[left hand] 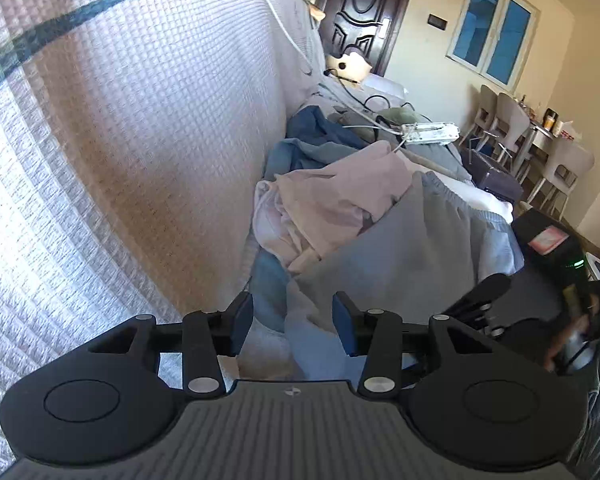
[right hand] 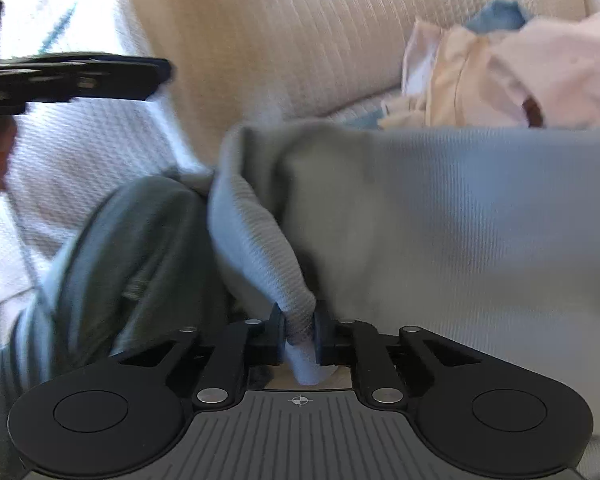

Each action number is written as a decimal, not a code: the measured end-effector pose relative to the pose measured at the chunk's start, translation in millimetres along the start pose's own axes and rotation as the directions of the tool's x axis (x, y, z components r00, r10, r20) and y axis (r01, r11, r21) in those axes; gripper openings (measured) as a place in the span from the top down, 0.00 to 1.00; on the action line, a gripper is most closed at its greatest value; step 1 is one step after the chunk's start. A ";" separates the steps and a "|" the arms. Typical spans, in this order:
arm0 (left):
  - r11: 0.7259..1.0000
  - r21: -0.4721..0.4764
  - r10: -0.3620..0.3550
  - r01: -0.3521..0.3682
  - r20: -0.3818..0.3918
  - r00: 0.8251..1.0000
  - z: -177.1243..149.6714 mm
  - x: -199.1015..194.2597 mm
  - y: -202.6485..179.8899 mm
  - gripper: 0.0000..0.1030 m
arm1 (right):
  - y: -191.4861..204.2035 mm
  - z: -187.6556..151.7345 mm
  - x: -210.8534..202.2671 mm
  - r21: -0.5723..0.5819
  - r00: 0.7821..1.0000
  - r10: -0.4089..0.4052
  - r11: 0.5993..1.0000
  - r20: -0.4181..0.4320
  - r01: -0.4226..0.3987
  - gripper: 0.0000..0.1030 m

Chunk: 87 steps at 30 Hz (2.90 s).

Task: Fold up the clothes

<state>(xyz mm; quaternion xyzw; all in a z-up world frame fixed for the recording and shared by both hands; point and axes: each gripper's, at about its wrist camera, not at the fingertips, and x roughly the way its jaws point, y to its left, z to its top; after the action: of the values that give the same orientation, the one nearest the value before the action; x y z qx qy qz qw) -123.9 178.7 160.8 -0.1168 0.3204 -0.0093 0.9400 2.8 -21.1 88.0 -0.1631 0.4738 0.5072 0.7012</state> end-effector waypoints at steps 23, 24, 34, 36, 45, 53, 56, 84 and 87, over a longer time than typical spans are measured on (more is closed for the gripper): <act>0.932 0.306 -0.173 0.192 -0.090 0.981 27.8 100.1 -76.0 0.47 | -82.6 12.4 -145.8 -0.051 0.857 -0.508 0.857 0.080 0.513 0.93; 0.934 0.312 -0.155 0.175 -0.088 0.984 27.3 104.2 -76.3 0.46 | -90.9 14.4 -141.0 -0.056 0.851 -0.521 0.850 0.068 0.524 0.93; 0.952 0.242 -0.156 0.186 -0.137 0.978 29.8 133.1 -62.6 0.40 | -168.9 25.4 -118.1 -0.005 0.817 -0.576 0.817 -0.027 0.577 0.93; 0.958 0.218 -0.157 0.187 -0.148 0.976 29.5 141.4 -61.3 0.39 | -176.5 26.2 -111.6 -0.011 0.815 -0.578 0.816 -0.039 0.578 0.93; 0.976 0.144 -0.138 0.162 -0.167 0.976 25.0 162.0 -55.8 0.39 | -208.7 27.1 -80.7 0.053 0.818 -0.570 0.817 -0.070 0.574 0.85; 0.981 0.129 -0.120 0.141 -0.162 0.980 24.8 164.7 -54.3 0.39 | -220.0 26.5 -91.4 0.064 0.760 -0.648 0.757 -0.050 0.650 0.49; 0.979 0.144 -0.125 0.147 -0.151 0.981 25.8 161.8 -57.3 0.39 | -224.4 24.7 -105.0 0.105 0.748 -0.662 0.742 -0.034 0.662 0.41; 0.971 0.165 -0.146 0.173 -0.159 0.976 21.9 154.7 -62.1 0.38 | -246.9 32.2 -99.2 0.234 0.725 -0.685 0.696 -0.068 0.679 0.33; 0.973 0.147 -0.152 0.175 -0.157 0.976 21.5 153.0 -60.7 0.37 | -231.3 33.6 -122.9 0.202 0.725 -0.688 0.707 -0.029 0.678 0.33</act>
<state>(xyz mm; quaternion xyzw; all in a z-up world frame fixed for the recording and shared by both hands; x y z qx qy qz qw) 14.2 110.1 99.2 -0.0662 0.3751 -0.1210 0.9167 215.3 -165.6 148.5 -0.2438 0.4109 0.1657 0.8627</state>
